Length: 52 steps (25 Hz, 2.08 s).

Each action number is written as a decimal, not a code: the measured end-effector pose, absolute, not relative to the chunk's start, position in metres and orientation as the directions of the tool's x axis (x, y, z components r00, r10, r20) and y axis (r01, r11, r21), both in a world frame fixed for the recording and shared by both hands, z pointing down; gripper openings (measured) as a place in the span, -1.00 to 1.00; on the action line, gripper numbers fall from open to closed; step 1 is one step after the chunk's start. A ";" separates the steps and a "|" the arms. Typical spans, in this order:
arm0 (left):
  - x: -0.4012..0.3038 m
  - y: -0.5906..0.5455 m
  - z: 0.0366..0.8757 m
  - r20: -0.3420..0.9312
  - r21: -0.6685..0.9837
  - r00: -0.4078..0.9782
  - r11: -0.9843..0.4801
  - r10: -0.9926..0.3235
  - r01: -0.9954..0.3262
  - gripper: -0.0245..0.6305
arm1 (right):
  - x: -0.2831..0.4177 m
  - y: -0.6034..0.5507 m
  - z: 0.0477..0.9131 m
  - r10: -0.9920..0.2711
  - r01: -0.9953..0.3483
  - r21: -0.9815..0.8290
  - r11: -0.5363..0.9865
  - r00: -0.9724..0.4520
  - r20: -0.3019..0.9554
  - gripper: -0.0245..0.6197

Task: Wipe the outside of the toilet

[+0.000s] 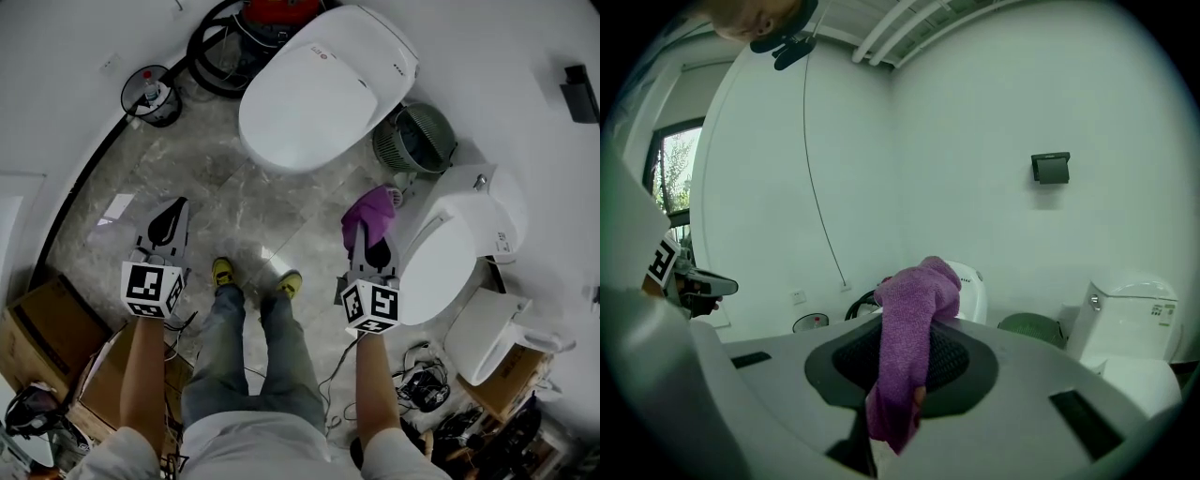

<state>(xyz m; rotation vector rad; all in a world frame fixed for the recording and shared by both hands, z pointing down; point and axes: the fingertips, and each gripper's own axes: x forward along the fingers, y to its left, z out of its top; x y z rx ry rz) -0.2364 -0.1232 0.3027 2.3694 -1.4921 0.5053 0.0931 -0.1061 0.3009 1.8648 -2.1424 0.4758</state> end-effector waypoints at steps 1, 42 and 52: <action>-0.232 -0.123 0.309 0.446 0.056 0.396 -0.416 -0.803 -0.908 -0.87 | 0.098 -0.105 0.310 -0.902 -0.989 -0.075 0.128 -0.147 0.407 -0.66; -0.231 -0.166 0.593 0.404 -0.055 0.281 -0.330 -0.870 -0.942 -0.87 | 0.137 -0.169 0.623 -0.906 -0.976 -0.099 0.195 -0.218 0.362 -0.66; -0.240 -0.173 0.638 0.339 -0.104 0.269 -0.321 -0.901 -0.941 -0.87 | 0.098 -0.176 0.670 -0.892 -0.942 -0.083 0.326 -0.335 0.304 -0.66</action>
